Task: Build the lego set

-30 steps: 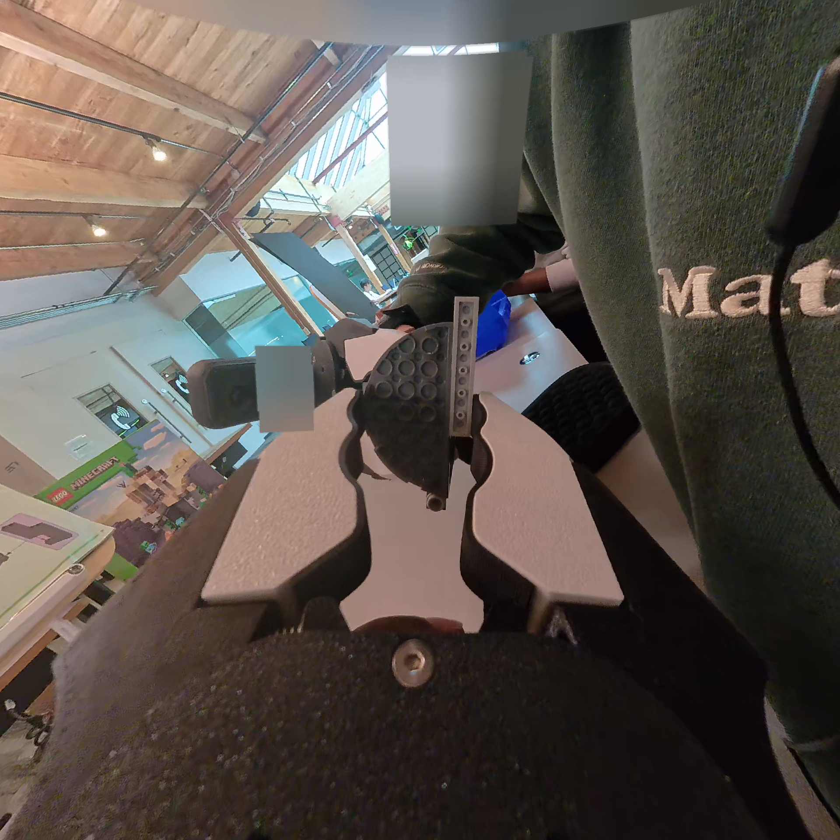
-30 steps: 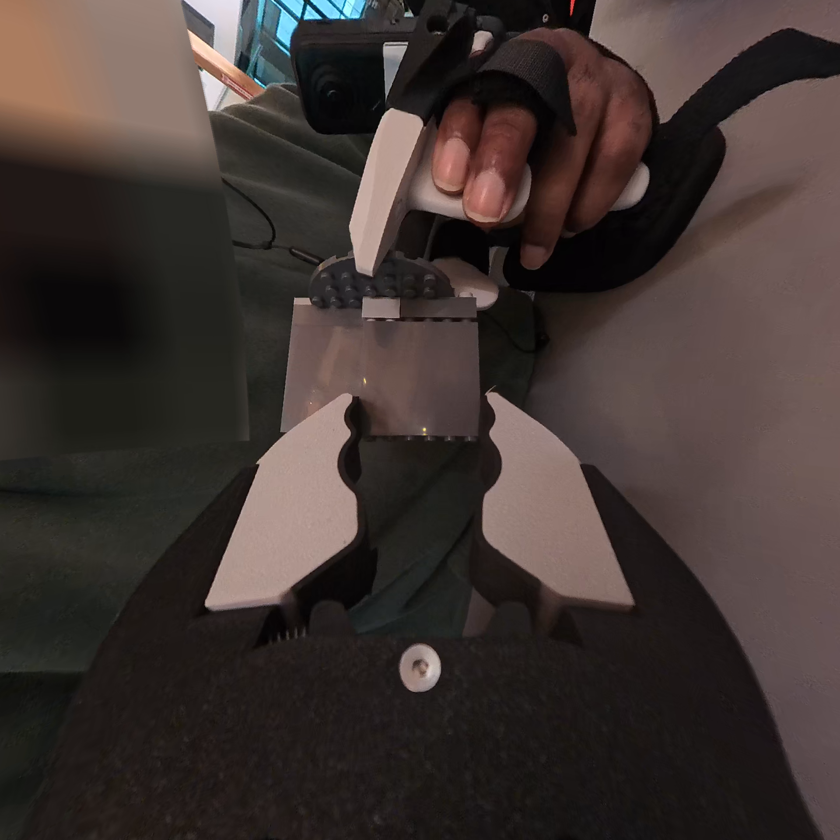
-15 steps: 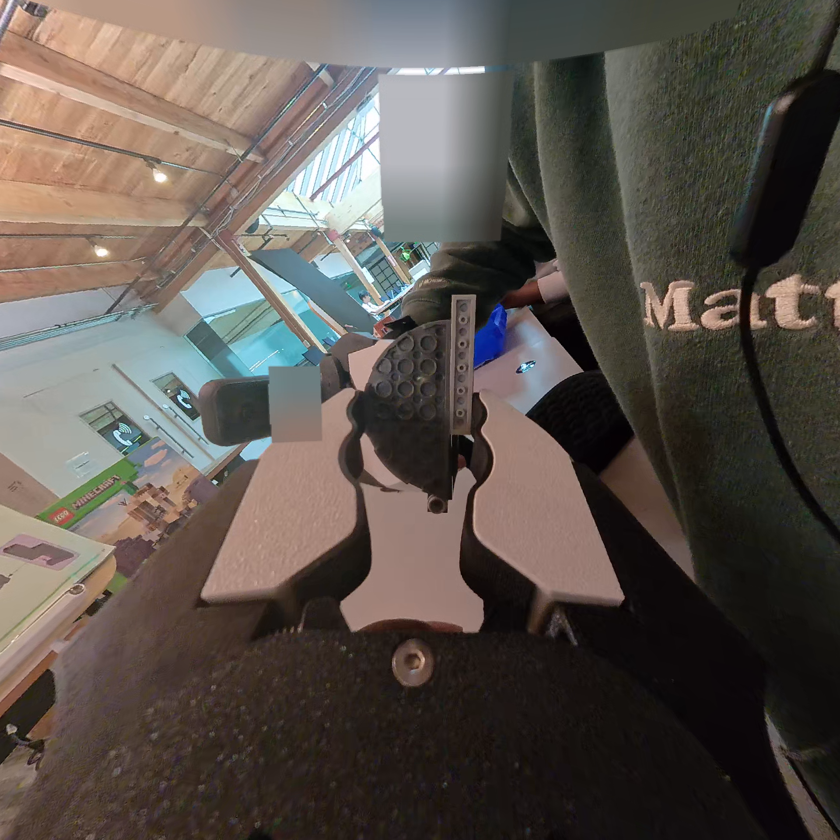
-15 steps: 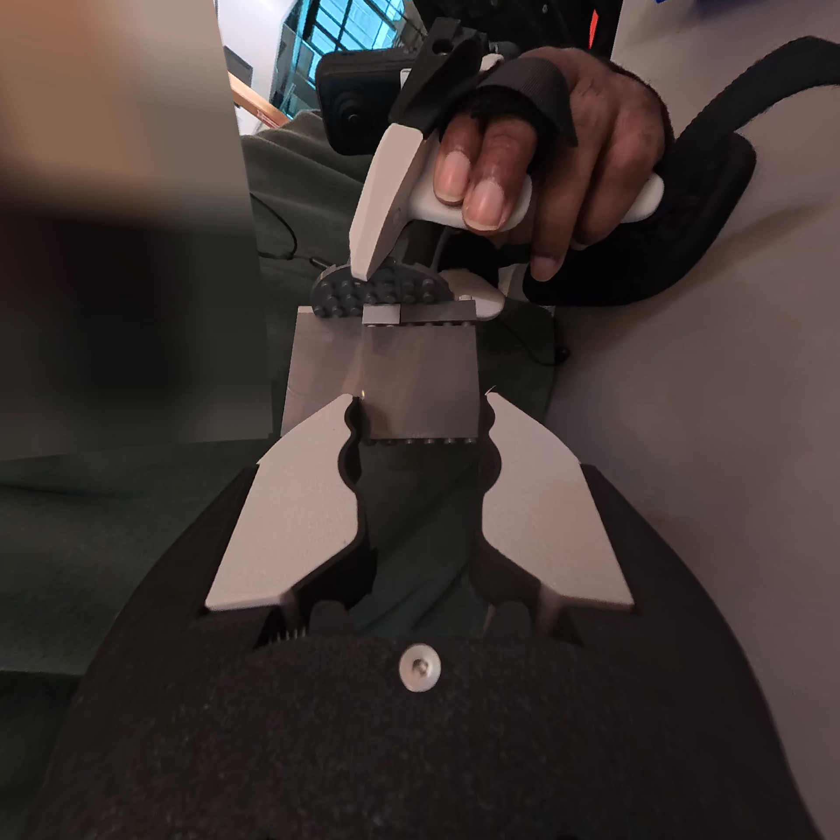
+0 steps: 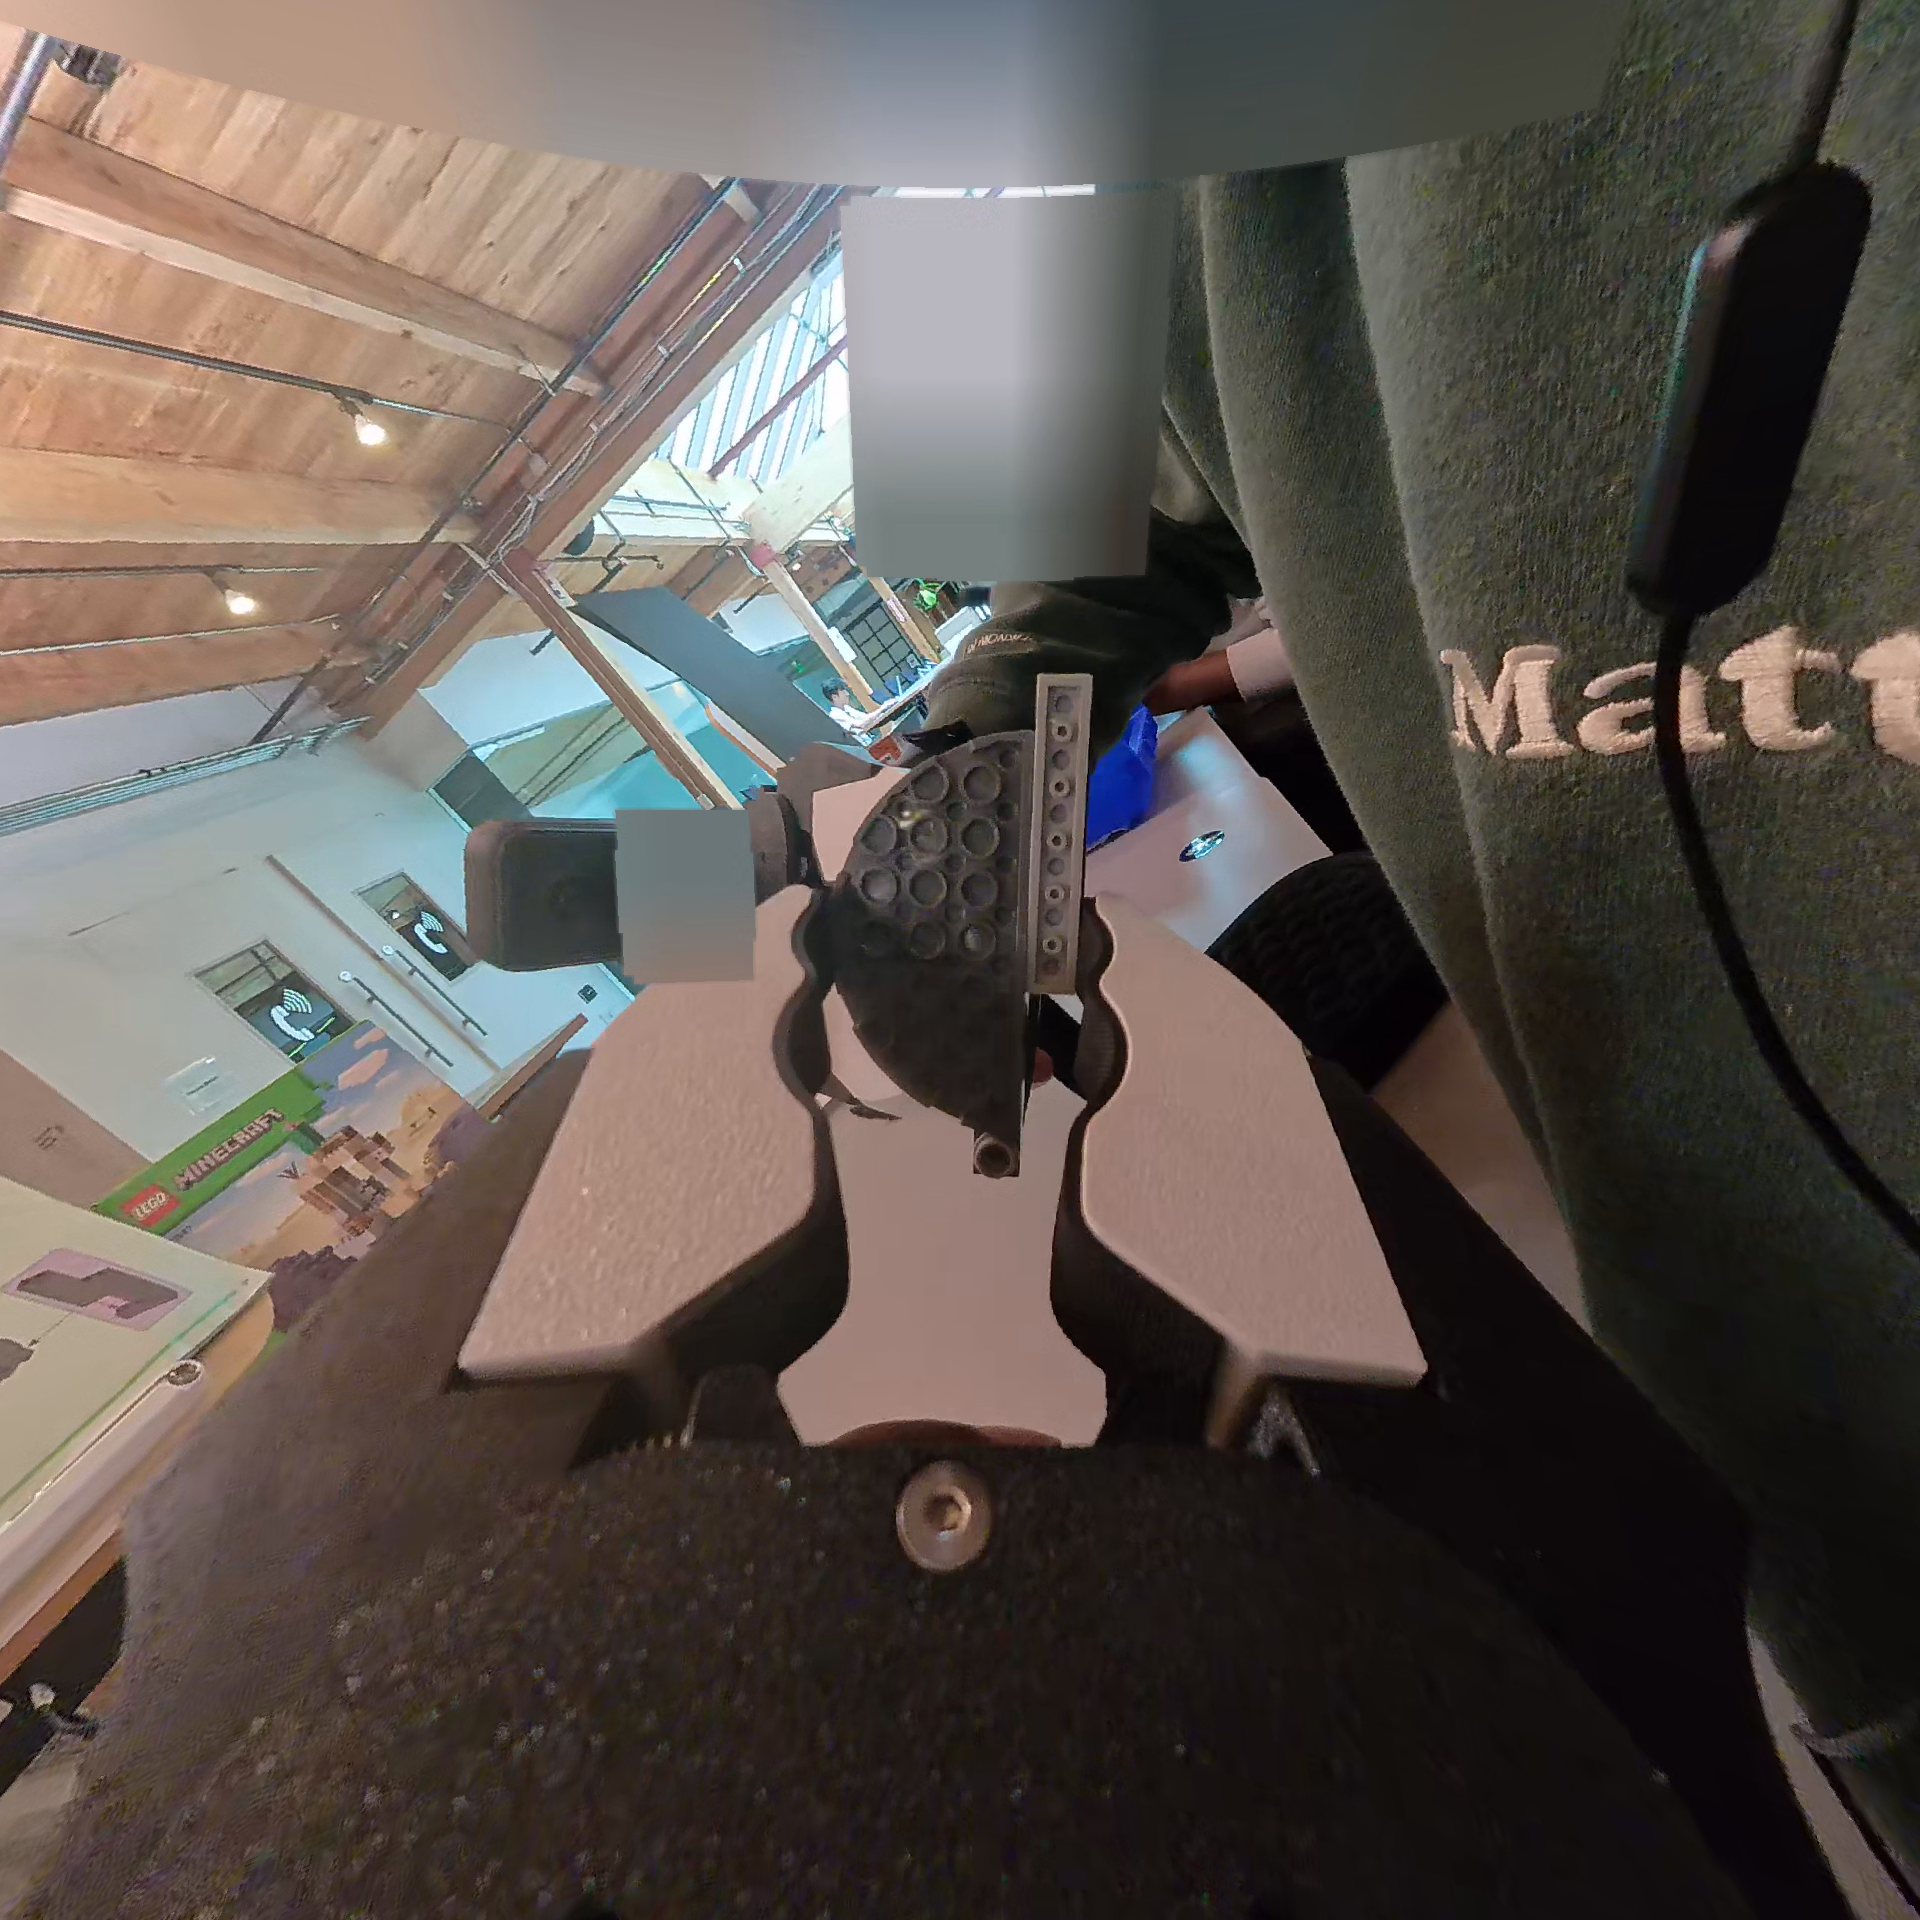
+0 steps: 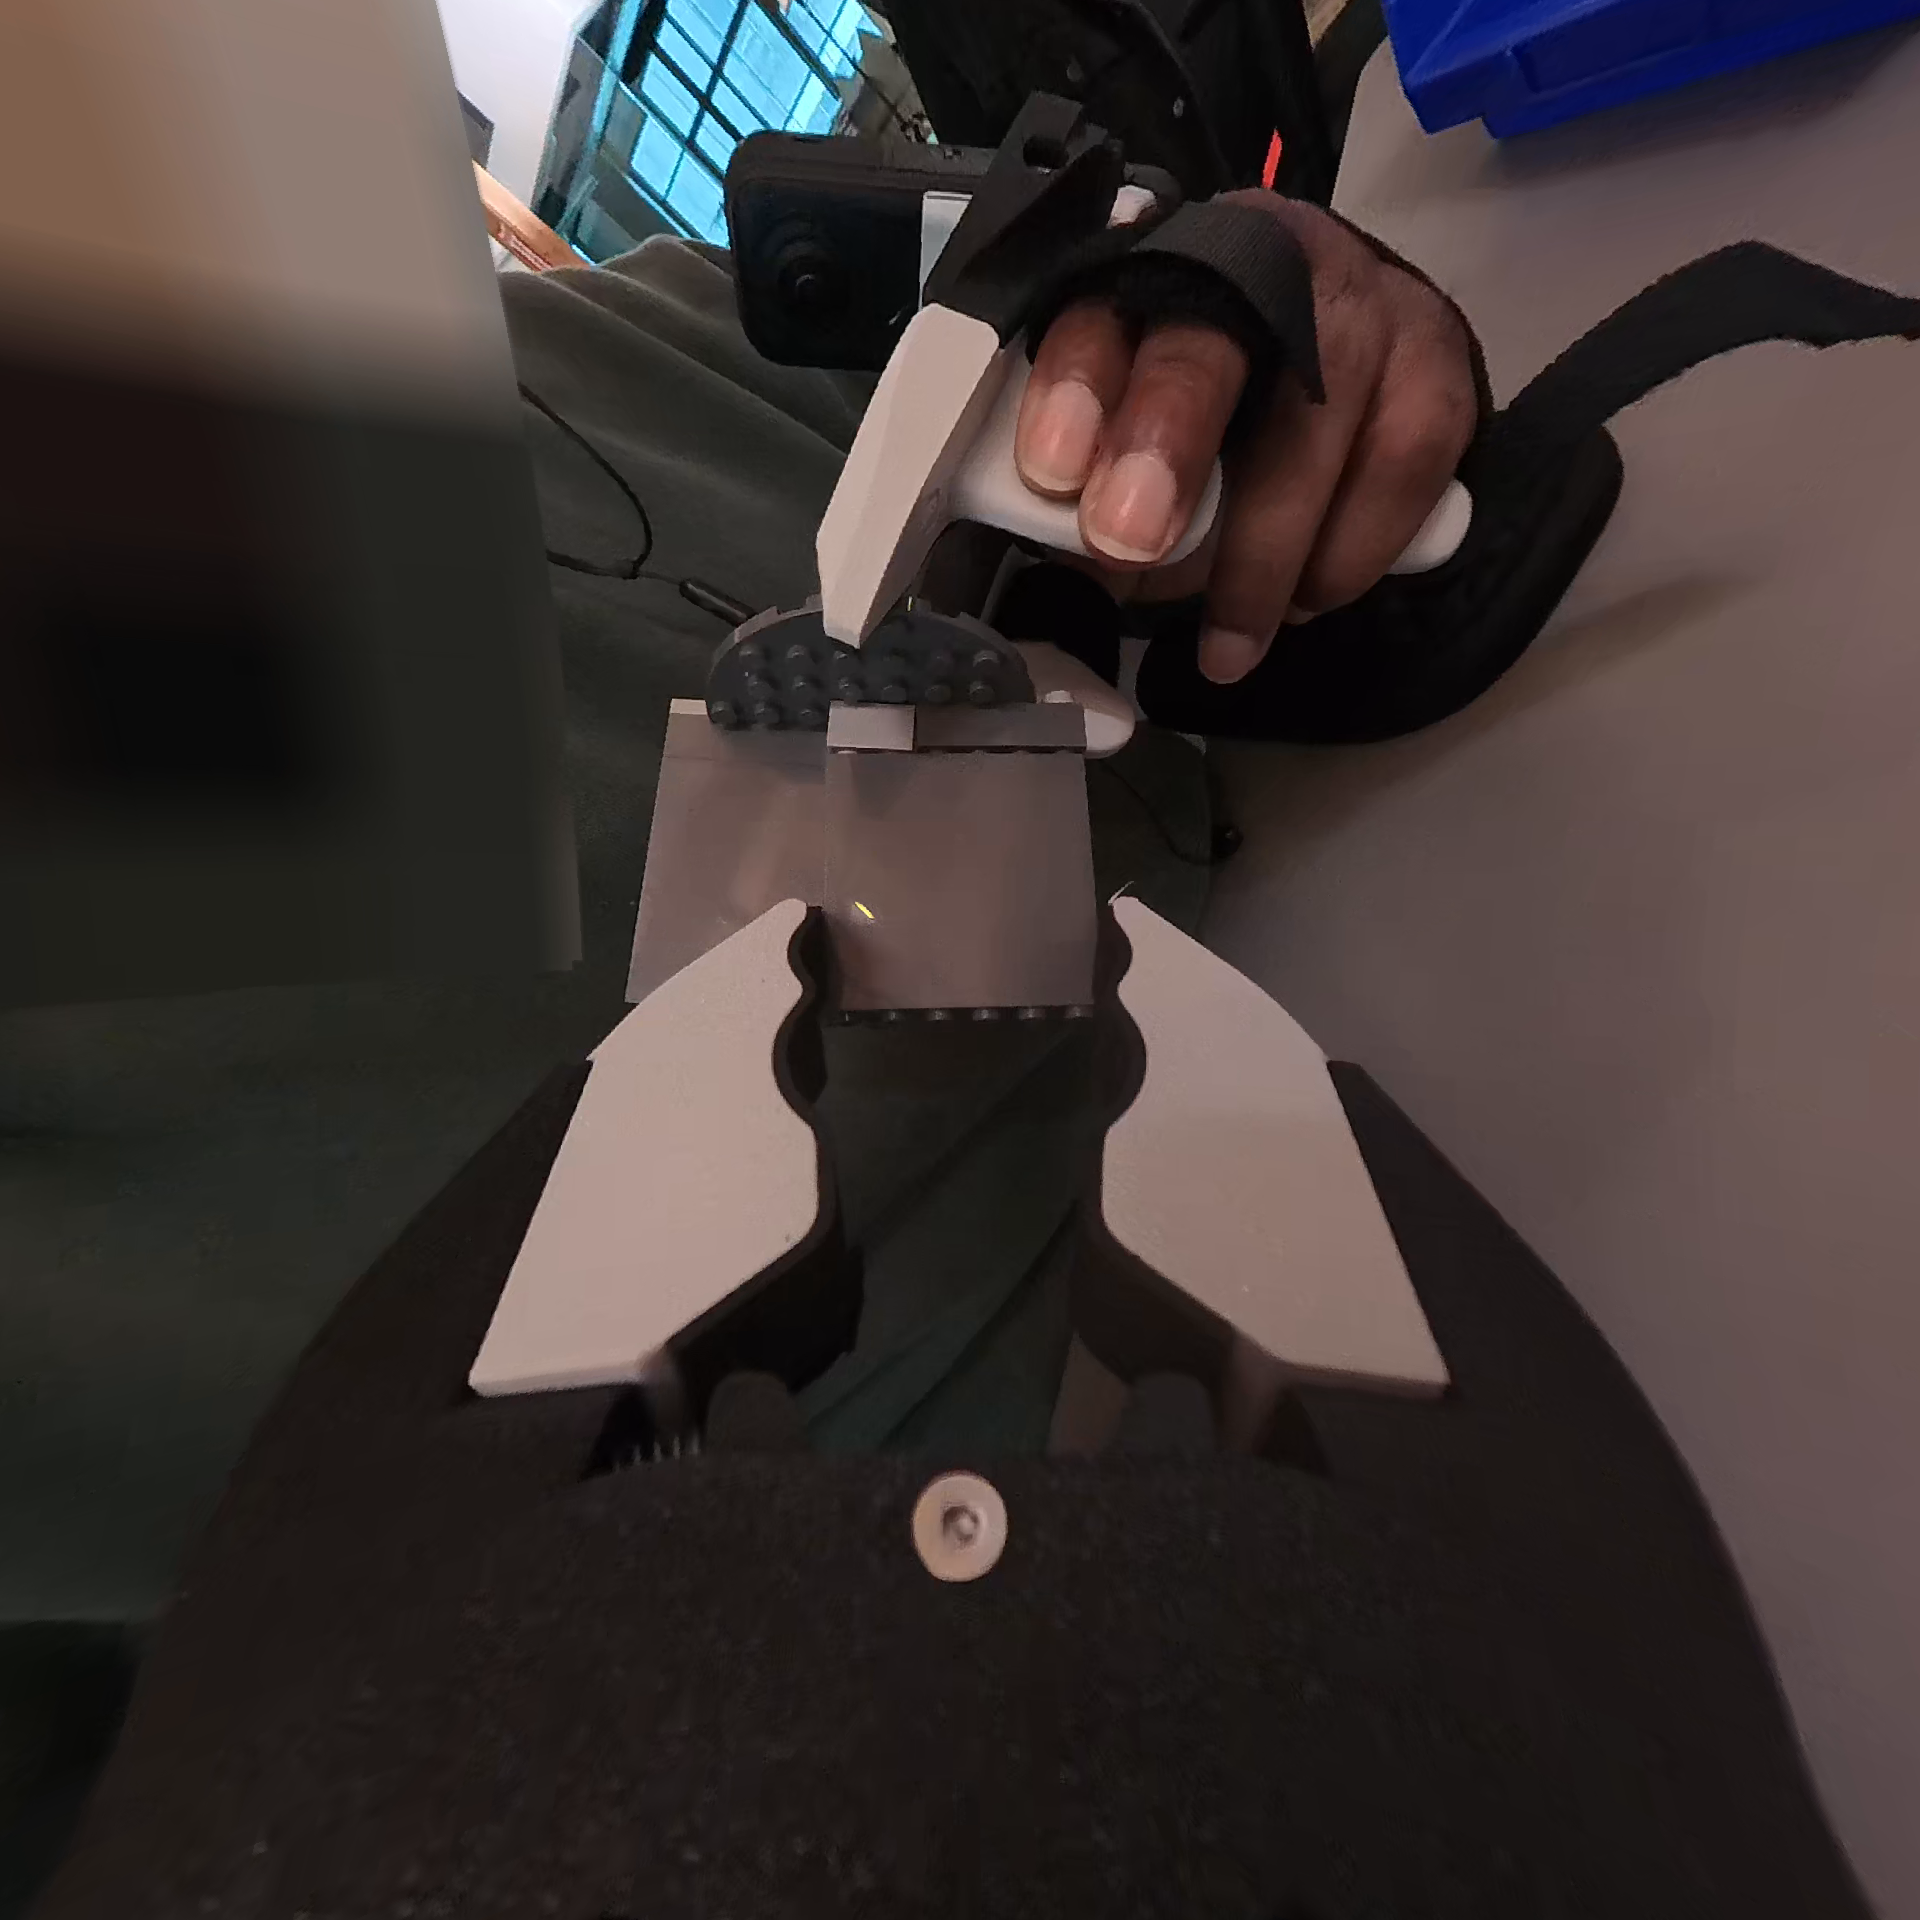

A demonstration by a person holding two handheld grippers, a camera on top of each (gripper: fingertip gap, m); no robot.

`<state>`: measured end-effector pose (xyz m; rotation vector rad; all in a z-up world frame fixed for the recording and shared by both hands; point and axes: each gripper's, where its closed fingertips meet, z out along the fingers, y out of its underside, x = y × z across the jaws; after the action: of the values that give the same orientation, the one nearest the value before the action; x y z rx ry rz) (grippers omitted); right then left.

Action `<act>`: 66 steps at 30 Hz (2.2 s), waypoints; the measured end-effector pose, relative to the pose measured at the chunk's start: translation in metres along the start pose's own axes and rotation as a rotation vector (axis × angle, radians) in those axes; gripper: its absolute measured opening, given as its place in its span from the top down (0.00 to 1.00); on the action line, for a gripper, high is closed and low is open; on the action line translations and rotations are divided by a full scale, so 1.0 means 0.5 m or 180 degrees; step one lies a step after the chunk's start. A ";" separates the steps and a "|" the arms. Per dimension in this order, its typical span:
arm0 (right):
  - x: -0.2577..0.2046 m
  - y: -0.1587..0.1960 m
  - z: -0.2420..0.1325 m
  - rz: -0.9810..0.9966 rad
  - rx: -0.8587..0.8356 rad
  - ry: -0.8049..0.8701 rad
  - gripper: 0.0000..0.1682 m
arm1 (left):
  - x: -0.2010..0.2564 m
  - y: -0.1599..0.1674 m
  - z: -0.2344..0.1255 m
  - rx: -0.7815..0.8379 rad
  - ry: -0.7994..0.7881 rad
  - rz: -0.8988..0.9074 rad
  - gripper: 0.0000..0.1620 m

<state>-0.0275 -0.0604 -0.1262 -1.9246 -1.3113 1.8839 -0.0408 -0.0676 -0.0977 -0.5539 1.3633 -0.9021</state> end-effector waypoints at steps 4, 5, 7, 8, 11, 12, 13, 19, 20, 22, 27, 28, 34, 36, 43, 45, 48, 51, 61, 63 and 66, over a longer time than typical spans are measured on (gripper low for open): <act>-0.005 -0.003 0.005 0.0079 0.0071 -0.0064 0.71 | 0.000 -0.006 0.001 0.0033 0.0015 -0.0001 0.72; -0.005 -0.003 0.007 0.0101 0.0073 -0.0072 0.71 | 0.002 -0.007 0.002 0.0039 0.0027 -0.0008 0.72; -0.004 -0.004 0.009 0.0131 0.0099 -0.0083 0.71 | 0.004 -0.008 0.003 0.0048 0.0020 0.0000 0.72; -0.004 -0.006 0.009 0.0141 0.0123 -0.0094 0.71 | 0.003 -0.009 0.003 0.0045 0.0011 0.0007 0.72; -0.004 -0.013 0.009 0.0188 0.0194 -0.0112 0.71 | -0.004 -0.010 0.000 0.0051 -0.0016 -0.0004 0.72; -0.004 -0.013 0.009 0.0200 0.0192 -0.0127 0.70 | -0.004 -0.010 0.000 0.0050 -0.0013 -0.0009 0.72; -0.004 -0.011 0.010 0.0206 0.0180 -0.0142 0.70 | -0.003 -0.011 0.000 0.0053 -0.0004 -0.0020 0.72; -0.002 -0.011 0.010 0.0237 0.0205 -0.0163 0.70 | -0.006 -0.010 -0.001 0.0044 -0.0019 -0.0057 0.72; -0.002 -0.010 0.010 0.0230 0.0205 -0.0165 0.70 | -0.005 -0.010 -0.001 0.0043 -0.0020 -0.0043 0.72; -0.002 -0.011 0.009 0.0216 0.0224 -0.0164 0.71 | -0.006 -0.011 -0.001 0.0043 -0.0029 -0.0034 0.72; -0.006 -0.013 0.009 0.0162 0.0235 -0.0173 0.70 | -0.003 -0.017 0.001 0.0066 -0.0032 0.0016 0.72; -0.007 -0.014 0.009 0.0153 0.0245 -0.0175 0.70 | -0.003 -0.018 0.001 0.0065 -0.0035 0.0033 0.72; -0.007 -0.029 -0.004 0.0089 0.0381 -0.0127 0.70 | -0.003 -0.016 0.002 0.0019 -0.0050 0.0101 0.72; -0.005 -0.032 -0.011 0.0029 0.0425 -0.0062 0.69 | -0.005 -0.015 0.001 -0.0005 -0.0069 0.0137 0.72; 0.012 -0.033 -0.061 -0.0060 0.0795 0.0395 0.64 | -0.036 0.020 -0.009 -0.0361 -0.0284 0.0416 0.72; 0.015 -0.028 -0.072 -0.0137 0.0927 0.0602 0.61 | -0.054 0.047 -0.016 -0.0580 -0.0408 0.0463 0.72; 0.041 -0.023 -0.081 -0.0153 0.1123 0.1123 0.51 | -0.071 0.091 -0.022 -0.0938 -0.0512 0.0590 0.73; 0.067 -0.023 -0.083 -0.0094 0.1348 0.1583 0.42 | -0.074 0.116 -0.022 -0.1127 -0.0522 0.0655 0.72; 0.144 -0.046 -0.036 -0.0125 0.1581 0.2691 0.34 | -0.075 0.170 -0.009 -0.1836 -0.0607 0.1395 0.72; 0.151 -0.054 -0.039 -0.0236 0.1635 0.2804 0.39 | -0.073 0.172 -0.006 -0.1906 -0.0611 0.1513 0.72; 0.161 -0.055 -0.037 -0.0346 0.1594 0.2955 0.42 | -0.068 0.168 -0.001 -0.1936 -0.0618 0.1725 0.73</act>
<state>-0.0378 0.0171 -0.1648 -1.9616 -0.5654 0.8880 -0.0215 0.0075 -0.1445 -0.6599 1.4990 0.0189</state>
